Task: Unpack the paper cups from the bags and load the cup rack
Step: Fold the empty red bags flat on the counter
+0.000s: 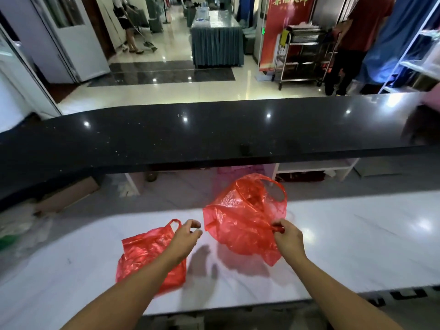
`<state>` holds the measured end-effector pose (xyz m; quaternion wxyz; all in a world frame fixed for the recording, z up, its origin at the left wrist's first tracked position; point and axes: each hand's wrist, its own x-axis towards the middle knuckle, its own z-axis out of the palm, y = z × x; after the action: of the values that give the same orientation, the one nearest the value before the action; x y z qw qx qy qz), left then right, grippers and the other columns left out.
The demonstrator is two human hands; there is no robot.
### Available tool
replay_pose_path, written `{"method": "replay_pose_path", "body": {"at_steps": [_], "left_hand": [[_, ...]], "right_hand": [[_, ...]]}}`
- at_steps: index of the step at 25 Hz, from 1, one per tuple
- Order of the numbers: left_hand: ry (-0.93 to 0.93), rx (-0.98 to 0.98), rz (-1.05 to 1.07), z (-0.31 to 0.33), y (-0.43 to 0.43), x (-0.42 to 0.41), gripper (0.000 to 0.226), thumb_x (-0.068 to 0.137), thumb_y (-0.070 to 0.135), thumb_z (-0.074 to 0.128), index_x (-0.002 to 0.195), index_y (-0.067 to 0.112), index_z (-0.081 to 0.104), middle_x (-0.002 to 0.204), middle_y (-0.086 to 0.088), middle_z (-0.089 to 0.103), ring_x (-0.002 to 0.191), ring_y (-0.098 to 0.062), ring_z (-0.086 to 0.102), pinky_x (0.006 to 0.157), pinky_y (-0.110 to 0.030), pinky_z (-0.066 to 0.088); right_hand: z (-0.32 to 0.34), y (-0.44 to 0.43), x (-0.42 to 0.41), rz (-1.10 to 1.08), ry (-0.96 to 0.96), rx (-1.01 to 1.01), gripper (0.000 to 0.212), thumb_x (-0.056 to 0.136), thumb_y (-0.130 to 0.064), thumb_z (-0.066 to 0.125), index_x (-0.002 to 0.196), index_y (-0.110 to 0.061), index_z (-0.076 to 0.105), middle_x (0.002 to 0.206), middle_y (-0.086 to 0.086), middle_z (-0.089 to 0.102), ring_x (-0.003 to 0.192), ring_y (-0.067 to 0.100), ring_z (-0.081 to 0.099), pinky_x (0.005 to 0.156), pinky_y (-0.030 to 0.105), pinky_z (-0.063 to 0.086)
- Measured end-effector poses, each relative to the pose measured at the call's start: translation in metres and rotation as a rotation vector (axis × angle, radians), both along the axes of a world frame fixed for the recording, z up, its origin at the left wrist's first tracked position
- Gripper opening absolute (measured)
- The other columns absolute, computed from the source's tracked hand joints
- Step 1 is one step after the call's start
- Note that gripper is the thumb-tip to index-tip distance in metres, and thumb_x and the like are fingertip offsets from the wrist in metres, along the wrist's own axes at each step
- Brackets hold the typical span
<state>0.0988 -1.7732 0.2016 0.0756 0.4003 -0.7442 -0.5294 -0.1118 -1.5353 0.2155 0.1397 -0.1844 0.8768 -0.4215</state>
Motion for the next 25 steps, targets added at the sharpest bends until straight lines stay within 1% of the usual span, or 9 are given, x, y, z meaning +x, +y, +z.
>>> {"method": "replay_pose_path", "body": {"at_steps": [3, 5, 8, 11, 15, 17, 19, 21, 25], "left_hand": [[0.023, 0.155, -0.053, -0.021, 0.024, -0.001, 0.037, 0.096, 0.022, 0.06, 0.131, 0.022, 0.051, 0.115, 0.0, 0.065, 0.09, -0.021, 0.071, 0.074, -0.036, 0.06], [0.097, 0.249, 0.087, -0.021, 0.033, -0.014, 0.033, 0.1, 0.02, 0.059, 0.132, 0.015, 0.054, 0.107, -0.011, 0.07, 0.083, -0.022, 0.074, 0.068, -0.029, 0.059], [0.217, 0.345, 0.246, -0.011, 0.041, -0.031, 0.022, 0.099, 0.01, 0.059, 0.121, 0.013, 0.061, 0.094, -0.016, 0.072, 0.074, -0.023, 0.073, 0.065, -0.029, 0.058], [0.256, 0.23, 0.235, -0.006, 0.044, -0.039, 0.024, 0.096, 0.011, 0.061, 0.118, 0.021, 0.063, 0.09, -0.011, 0.074, 0.073, -0.024, 0.072, 0.07, -0.036, 0.059], [0.312, 0.254, 0.169, -0.002, 0.038, -0.044, 0.041, 0.087, 0.004, 0.046, 0.121, 0.018, 0.064, 0.087, -0.011, 0.072, 0.072, -0.024, 0.066, 0.069, -0.04, 0.056], [0.307, 0.201, 0.108, 0.004, 0.037, -0.046, 0.037, 0.086, 0.01, 0.052, 0.118, 0.021, 0.065, 0.093, -0.006, 0.073, 0.075, -0.023, 0.067, 0.071, -0.038, 0.057], [0.252, 0.087, 0.072, 0.011, 0.038, -0.047, 0.029, 0.089, 0.005, 0.058, 0.107, 0.023, 0.071, 0.093, 0.001, 0.075, 0.078, -0.023, 0.071, 0.074, -0.034, 0.057], [0.235, 0.039, 0.118, 0.016, 0.036, -0.051, 0.027, 0.09, 0.002, 0.06, 0.095, 0.023, 0.076, 0.087, 0.004, 0.076, 0.08, -0.019, 0.072, 0.076, -0.031, 0.056], [0.298, -0.074, 0.367, 0.034, 0.016, -0.06, 0.019, 0.091, 0.012, 0.065, 0.097, 0.025, 0.078, 0.084, 0.009, 0.076, 0.085, -0.014, 0.072, 0.08, -0.03, 0.056]], "right_hand": [[-0.001, 0.009, 0.005, 0.019, -0.043, -0.002, 0.039, 0.083, 0.009, 0.054, 0.093, -0.025, 0.07, 0.089, -0.008, 0.068, 0.084, 0.0, 0.06, 0.07, 0.009, 0.043], [-0.004, 0.018, 0.009, 0.037, -0.045, -0.01, 0.039, 0.082, 0.009, 0.057, 0.095, -0.025, 0.07, 0.091, -0.008, 0.069, 0.086, 0.002, 0.063, 0.076, 0.013, 0.049], [-0.011, 0.036, 0.014, 0.074, -0.034, 0.011, 0.033, 0.083, 0.005, 0.062, 0.103, -0.02, 0.071, 0.095, -0.005, 0.07, 0.089, 0.009, 0.064, 0.083, 0.018, 0.05], [-0.019, 0.051, 0.016, 0.122, -0.007, -0.008, 0.03, 0.085, 0.002, 0.063, 0.109, -0.016, 0.072, 0.101, -0.004, 0.069, 0.092, 0.006, 0.065, 0.083, 0.007, 0.047], [-0.022, 0.058, 0.016, 0.135, 0.039, -0.075, 0.028, 0.087, 0.002, 0.062, 0.105, -0.015, 0.076, 0.1, -0.007, 0.072, 0.093, -0.001, 0.065, 0.085, 0.01, 0.051], [-0.019, 0.055, 0.014, 0.124, 0.083, -0.095, 0.028, 0.085, 0.004, 0.063, 0.101, -0.014, 0.078, 0.097, -0.008, 0.072, 0.09, -0.002, 0.065, 0.083, 0.01, 0.051], [-0.015, 0.05, 0.01, 0.117, 0.127, -0.113, 0.024, 0.085, 0.003, 0.065, 0.097, -0.012, 0.079, 0.096, -0.006, 0.072, 0.087, -0.002, 0.065, 0.083, 0.01, 0.051], [-0.01, 0.044, 0.006, 0.093, 0.166, -0.126, 0.015, 0.088, -0.002, 0.068, 0.091, -0.012, 0.079, 0.091, -0.008, 0.073, 0.084, -0.004, 0.065, 0.079, 0.007, 0.049], [0.009, 0.028, -0.008, -0.104, 0.2, -0.24, 0.013, 0.089, -0.004, 0.07, 0.095, -0.013, 0.076, 0.095, -0.008, 0.07, 0.088, -0.005, 0.063, 0.078, 0.005, 0.045]]}}
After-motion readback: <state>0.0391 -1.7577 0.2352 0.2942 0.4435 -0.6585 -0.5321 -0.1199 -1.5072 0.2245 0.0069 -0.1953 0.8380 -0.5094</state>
